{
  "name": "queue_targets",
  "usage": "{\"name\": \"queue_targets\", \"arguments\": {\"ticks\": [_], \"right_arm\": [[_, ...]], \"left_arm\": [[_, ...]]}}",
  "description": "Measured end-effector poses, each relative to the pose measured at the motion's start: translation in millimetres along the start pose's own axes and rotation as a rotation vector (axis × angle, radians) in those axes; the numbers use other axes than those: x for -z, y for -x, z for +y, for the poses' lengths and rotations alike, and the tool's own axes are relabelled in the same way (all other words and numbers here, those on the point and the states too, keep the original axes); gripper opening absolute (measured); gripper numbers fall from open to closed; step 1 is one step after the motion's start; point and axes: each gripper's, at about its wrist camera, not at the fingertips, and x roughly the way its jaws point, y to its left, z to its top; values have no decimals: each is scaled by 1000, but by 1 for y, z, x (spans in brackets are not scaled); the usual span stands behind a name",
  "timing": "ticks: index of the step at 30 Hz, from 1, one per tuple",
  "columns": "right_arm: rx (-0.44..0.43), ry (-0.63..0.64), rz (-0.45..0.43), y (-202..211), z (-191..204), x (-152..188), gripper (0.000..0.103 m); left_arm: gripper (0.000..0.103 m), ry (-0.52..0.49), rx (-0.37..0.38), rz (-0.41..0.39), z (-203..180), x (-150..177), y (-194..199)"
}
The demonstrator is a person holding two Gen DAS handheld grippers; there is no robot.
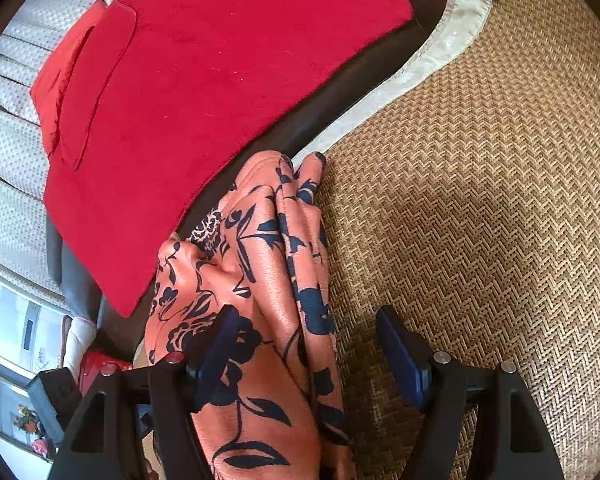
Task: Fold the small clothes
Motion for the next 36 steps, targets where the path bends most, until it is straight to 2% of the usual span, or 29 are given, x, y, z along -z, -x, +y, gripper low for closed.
{"name": "queue_targets", "arguments": {"ticks": [7, 11, 13, 15, 16, 19, 22, 25, 29, 32, 36], "right_arm": [[-42, -10, 10, -5, -3, -2, 75], [-64, 21, 29, -19, 11, 3, 75], [-83, 43, 58, -26, 22, 8, 75], [-34, 87, 42, -28, 34, 13, 74], [-11, 107, 33, -29, 40, 15, 70], [11, 131, -7, -24, 50, 17, 54], [36, 157, -29, -22, 60, 20, 48], [63, 196, -48, -23, 82, 31, 46], [49, 250, -69, -17, 112, 49, 45], [14, 275, -88, -8, 130, 61, 44], [-44, 289, -100, 4, 152, 80, 44]], "left_arm": [[103, 32, 34, 24, 4, -3, -9], [103, 42, 46, 11, 3, -3, -8], [92, 49, 48, -4, 4, -3, -4], [80, 51, 36, -22, 5, -3, 2], [72, 57, 32, -34, 7, -3, 5], [57, 89, 47, -53, 16, -3, 12], [47, 77, 42, -70, 18, -2, 23], [46, 46, 19, -99, 15, 1, 43], [45, 36, 2, -121, 20, 5, 69], [45, 22, -16, -149, 22, 12, 91], [45, -9, -56, -183, 25, 38, 128]]}}
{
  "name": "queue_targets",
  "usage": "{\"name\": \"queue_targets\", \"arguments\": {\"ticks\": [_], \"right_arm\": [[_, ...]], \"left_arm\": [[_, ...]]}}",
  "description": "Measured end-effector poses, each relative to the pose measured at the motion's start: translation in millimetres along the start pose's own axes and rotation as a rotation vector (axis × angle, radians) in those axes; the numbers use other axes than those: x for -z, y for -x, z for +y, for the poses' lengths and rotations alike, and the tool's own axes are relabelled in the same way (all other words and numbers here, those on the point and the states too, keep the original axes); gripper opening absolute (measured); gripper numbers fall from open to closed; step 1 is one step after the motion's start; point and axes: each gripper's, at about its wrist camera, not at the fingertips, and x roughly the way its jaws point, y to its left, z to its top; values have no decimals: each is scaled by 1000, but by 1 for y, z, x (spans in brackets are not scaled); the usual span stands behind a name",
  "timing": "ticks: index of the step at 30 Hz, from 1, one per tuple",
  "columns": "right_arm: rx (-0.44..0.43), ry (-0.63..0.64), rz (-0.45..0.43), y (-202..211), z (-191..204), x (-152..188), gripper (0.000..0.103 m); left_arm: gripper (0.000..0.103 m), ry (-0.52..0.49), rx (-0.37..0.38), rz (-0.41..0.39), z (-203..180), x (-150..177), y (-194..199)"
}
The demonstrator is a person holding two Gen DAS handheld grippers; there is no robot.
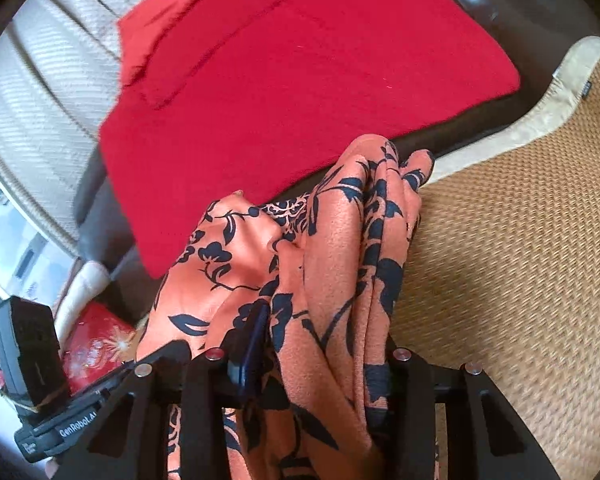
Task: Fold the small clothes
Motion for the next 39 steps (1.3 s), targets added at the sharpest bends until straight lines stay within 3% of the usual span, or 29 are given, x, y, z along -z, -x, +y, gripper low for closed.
{"name": "queue_targets", "arguments": {"ticks": [4, 7, 9, 11, 12, 14, 17, 20, 23, 24, 25, 27, 28, 32, 39], "right_arm": [[-38, 33, -1, 10, 31, 24, 44], [-6, 30, 16, 7, 44, 51, 44], [27, -23, 64, -5, 41, 63, 44], [120, -94, 175, -27, 26, 77, 46], [147, -119, 191, -31, 20, 81, 46], [137, -113, 142, -20, 24, 75, 46], [198, -10, -34, 10, 39, 60, 46], [117, 31, -143, 28, 48, 44, 46], [32, 64, -58, 1, 55, 38, 46], [34, 52, -1, -15, 54, 39, 46], [52, 8, 111, -46, 46, 42, 46], [109, -72, 226, -81, 27, 45, 38], [102, -99, 196, -82, 21, 40, 33], [63, -124, 168, -72, 24, 38, 33], [67, 59, 80, -1, 50, 63, 34]], "left_arm": [[45, 36, -30, 31, 13, 31, 23], [49, 59, -48, 71, 24, 46, 19], [51, 78, -100, 142, 35, 60, 4], [57, 85, -131, 176, 45, 71, -6], [57, 91, -124, 170, 48, 72, -4], [57, 88, -119, 145, 49, 66, 8], [65, 27, -168, 30, 44, 54, 31], [69, -33, -209, 5, 40, 48, 30], [69, -97, -277, 92, 27, 52, -2], [70, -126, -300, 133, 26, 58, -16], [71, -144, -317, 143, 26, 61, -22], [77, -170, -352, 120, 23, 64, -26], [77, -178, -364, 116, 21, 63, -25], [77, -173, -370, 100, 15, 66, -10], [77, -165, -415, 0, -14, 89, 44]]}}
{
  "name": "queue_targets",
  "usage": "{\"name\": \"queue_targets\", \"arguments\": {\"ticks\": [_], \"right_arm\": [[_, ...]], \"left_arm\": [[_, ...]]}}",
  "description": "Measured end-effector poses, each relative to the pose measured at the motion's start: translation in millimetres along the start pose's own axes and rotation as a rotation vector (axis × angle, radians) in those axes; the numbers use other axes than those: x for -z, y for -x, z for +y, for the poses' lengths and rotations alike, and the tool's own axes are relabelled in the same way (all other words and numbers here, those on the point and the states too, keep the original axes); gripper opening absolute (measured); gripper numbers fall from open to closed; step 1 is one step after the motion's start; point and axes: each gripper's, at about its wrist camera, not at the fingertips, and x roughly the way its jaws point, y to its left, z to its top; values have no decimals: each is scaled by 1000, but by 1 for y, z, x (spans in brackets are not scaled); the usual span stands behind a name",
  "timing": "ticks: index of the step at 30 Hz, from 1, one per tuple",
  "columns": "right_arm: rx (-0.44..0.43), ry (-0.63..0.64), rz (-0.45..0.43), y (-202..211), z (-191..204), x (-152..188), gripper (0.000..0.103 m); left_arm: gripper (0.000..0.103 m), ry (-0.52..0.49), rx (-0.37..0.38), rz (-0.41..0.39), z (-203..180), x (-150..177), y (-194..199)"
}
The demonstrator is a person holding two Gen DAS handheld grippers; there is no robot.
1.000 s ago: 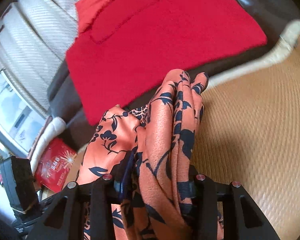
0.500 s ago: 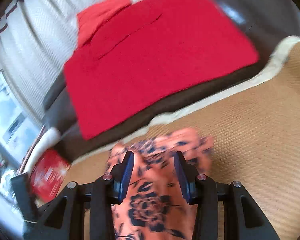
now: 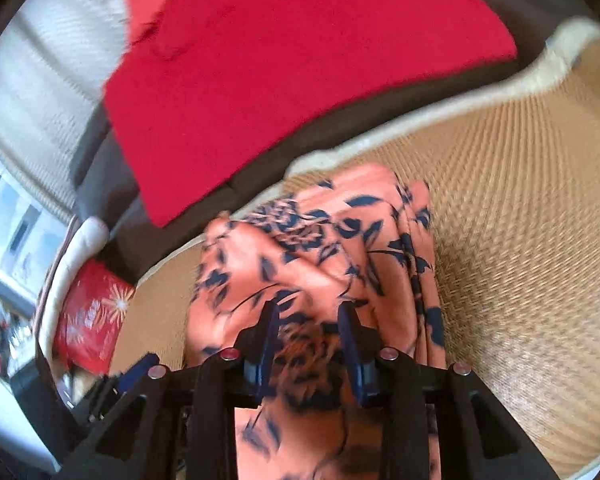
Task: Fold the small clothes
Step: 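Release the blouse and pull both grippers back from the bundle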
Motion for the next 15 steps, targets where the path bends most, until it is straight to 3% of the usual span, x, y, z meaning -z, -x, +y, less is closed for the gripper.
{"name": "queue_targets", "arguments": {"ticks": [3, 4, 7, 10, 15], "right_arm": [[2, 53, 18, 13, 15, 20, 35], [13, 68, 51, 25, 13, 31, 35], [104, 89, 174, -2, 9, 49, 38], [129, 117, 155, 11, 21, 49, 37], [76, 131, 70, 63, 45, 40, 39]], "left_arm": [[78, 76, 1, -43, 5, 6, 31], [79, 102, 1, -59, 8, 9, 45], [79, 124, -28, -113, 18, 14, 79], [85, 94, -84, -173, 19, 16, 108], [86, 80, -117, -258, 22, 15, 162]]}}
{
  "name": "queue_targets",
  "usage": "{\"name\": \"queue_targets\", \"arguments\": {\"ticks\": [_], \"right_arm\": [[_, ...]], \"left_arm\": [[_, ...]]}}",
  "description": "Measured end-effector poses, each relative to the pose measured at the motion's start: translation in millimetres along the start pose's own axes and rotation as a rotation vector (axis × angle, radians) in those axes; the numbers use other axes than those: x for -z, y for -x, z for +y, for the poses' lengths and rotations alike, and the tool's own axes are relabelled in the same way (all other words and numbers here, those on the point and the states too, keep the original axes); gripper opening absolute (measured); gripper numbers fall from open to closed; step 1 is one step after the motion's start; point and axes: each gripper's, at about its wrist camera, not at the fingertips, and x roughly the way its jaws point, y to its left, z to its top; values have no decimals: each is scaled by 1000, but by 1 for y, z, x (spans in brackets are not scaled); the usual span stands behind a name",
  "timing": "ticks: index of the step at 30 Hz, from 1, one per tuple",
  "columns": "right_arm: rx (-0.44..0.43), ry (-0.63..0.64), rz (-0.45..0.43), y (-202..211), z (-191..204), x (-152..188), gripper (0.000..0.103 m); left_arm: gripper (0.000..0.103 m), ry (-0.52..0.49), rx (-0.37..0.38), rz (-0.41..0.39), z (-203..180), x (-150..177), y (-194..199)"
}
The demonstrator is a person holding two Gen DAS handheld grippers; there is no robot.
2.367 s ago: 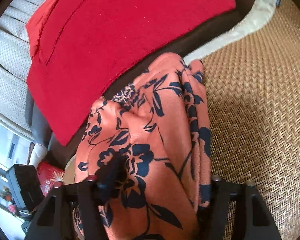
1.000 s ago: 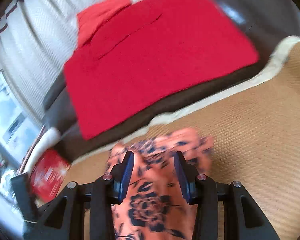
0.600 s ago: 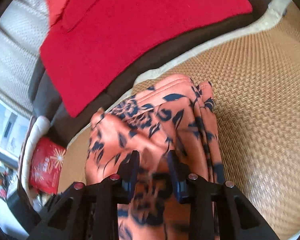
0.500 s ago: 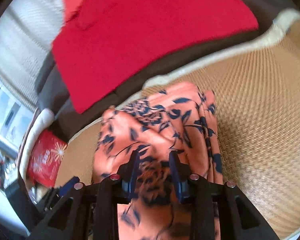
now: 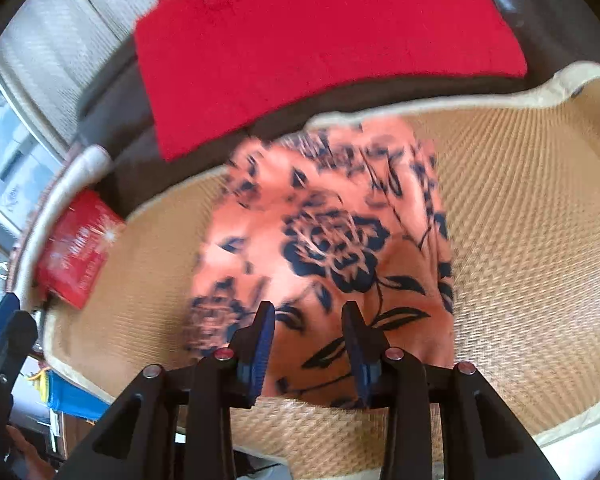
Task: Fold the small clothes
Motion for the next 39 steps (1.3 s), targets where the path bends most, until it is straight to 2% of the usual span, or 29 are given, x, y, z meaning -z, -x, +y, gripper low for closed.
{"name": "queue_targets", "arguments": {"ticks": [3, 4, 5, 6, 8, 14, 18, 23, 31, 39], "right_arm": [[0, 44, -70, 42, 17, -1, 39], [0, 54, -86, 53, 21, 0, 50], [2, 67, -115, 69, 25, 1, 67], [2, 78, -143, 83, 31, 2, 70], [7, 113, -196, 117, 40, 8, 70], [18, 152, -258, 184, 53, 22, 70], [25, 156, -288, 213, 55, 32, 70], [25, 172, -335, 251, 63, 45, 70], [-1, 230, -396, 292, 75, 58, 74], [-33, 266, -406, 299, 88, 62, 74]], "left_arm": [[87, -9, -21, -44, -2, -9, 29], [88, -10, -25, -62, -2, -12, 40], [88, -9, -27, -72, -4, -14, 48], [90, -6, -29, -82, -6, -16, 52], [92, 2, -27, -110, -4, -21, 74], [98, 22, -65, -166, -3, -32, 121], [103, 36, -87, -173, -3, -35, 142], [103, 54, -113, -192, -1, -37, 165], [103, 50, -132, -263, 1, -38, 200], [103, 78, -139, -300, 14, -39, 221]]}}
